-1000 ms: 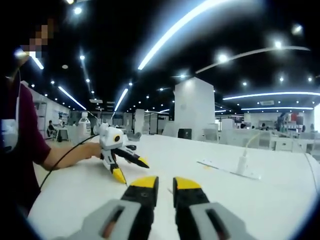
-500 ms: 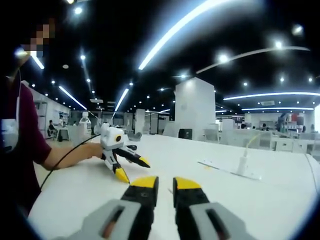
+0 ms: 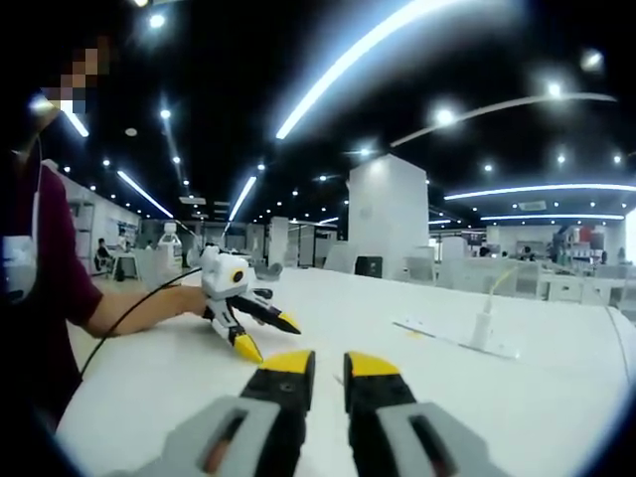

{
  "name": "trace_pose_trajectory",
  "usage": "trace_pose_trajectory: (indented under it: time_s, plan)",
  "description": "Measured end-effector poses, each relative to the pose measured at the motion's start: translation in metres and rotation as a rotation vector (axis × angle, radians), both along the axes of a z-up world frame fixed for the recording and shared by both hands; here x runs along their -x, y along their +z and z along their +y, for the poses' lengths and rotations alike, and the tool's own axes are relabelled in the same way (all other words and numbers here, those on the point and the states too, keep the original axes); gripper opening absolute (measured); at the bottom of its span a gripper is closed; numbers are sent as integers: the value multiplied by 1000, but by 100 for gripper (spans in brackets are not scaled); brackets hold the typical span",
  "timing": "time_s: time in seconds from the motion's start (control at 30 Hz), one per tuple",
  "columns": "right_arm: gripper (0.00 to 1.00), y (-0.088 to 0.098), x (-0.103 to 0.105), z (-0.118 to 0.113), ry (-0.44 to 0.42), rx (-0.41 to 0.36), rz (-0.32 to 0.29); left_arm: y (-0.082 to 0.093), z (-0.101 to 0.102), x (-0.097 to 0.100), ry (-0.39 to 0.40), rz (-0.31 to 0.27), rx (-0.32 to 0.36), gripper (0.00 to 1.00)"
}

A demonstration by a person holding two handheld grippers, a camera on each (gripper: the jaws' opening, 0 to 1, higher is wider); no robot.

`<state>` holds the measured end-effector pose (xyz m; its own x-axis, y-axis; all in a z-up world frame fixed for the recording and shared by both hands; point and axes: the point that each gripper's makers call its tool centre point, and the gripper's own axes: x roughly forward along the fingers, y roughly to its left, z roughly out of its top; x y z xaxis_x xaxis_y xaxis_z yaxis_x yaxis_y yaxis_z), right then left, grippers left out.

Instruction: Locate the socket holder cover, grip the socket holder cover, clip it into the socket holder slot.

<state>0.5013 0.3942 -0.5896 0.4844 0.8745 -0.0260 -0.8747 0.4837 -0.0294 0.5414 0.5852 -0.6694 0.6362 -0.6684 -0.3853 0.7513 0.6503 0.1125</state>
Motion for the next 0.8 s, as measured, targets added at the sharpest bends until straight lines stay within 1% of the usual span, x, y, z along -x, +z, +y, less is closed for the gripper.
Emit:
trace_pose_trajectory:
  time_s: [0.33, 0.8]
  plan:
    - [15, 0, 0, 0, 1, 0, -1, -1, 1, -4, 16, -2, 8, 62]
    - [15, 2, 1, 0, 4, -3, -4, -2, -1, -8, 27, 2, 22, 59]
